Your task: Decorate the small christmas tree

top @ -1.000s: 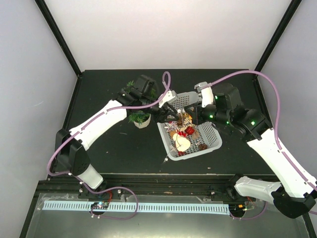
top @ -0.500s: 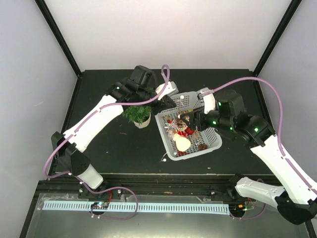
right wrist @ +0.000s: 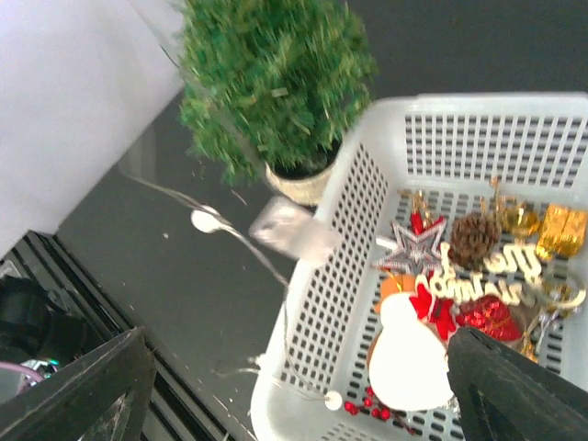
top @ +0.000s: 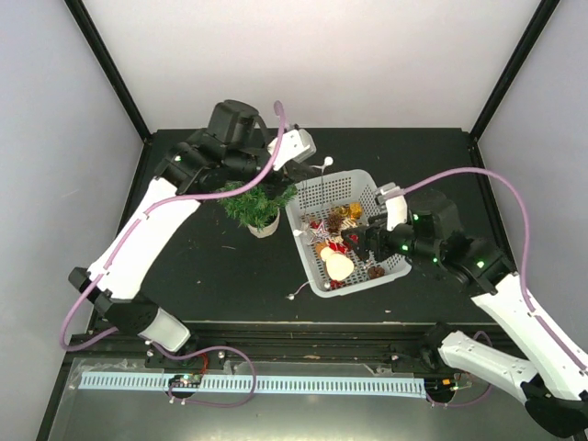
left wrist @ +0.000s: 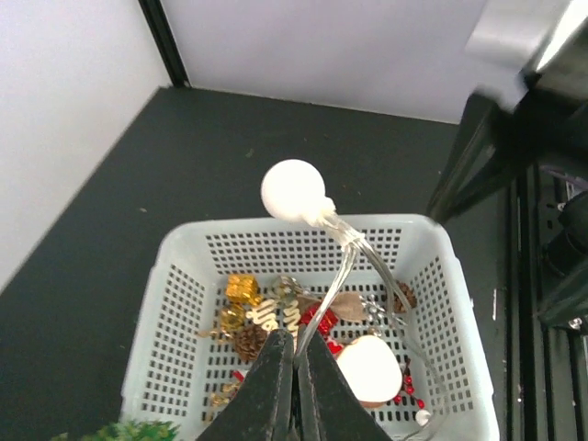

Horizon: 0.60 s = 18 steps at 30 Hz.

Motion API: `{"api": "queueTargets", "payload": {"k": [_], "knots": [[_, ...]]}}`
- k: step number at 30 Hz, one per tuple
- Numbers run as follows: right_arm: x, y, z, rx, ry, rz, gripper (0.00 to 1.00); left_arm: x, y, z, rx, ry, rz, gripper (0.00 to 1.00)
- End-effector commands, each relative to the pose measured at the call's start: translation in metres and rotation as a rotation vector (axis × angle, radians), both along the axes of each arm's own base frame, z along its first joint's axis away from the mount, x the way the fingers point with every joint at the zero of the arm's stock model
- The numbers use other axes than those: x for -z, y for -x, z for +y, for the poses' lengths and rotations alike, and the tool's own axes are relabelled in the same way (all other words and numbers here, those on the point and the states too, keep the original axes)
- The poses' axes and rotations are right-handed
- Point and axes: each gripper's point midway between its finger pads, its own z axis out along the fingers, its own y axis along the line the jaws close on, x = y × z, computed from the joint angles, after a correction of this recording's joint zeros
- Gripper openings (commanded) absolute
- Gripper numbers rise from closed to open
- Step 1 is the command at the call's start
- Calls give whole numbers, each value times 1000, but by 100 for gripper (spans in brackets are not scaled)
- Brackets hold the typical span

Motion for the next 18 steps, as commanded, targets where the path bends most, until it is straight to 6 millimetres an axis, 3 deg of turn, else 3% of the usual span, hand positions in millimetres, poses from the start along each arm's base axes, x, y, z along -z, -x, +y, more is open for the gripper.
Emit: {"api": "queueTargets", "payload": {"k": [1, 8, 18], "knots": [[21, 2, 12, -39, -34, 36, 88, -57, 27, 25, -6, 30, -132, 2], [40, 19, 54, -234, -114, 18, 88, -82, 35, 39, -25, 32, -216, 2], [80, 0, 98, -279, -96, 31, 89, -100, 42, 47, -45, 54, -255, 1]]}}
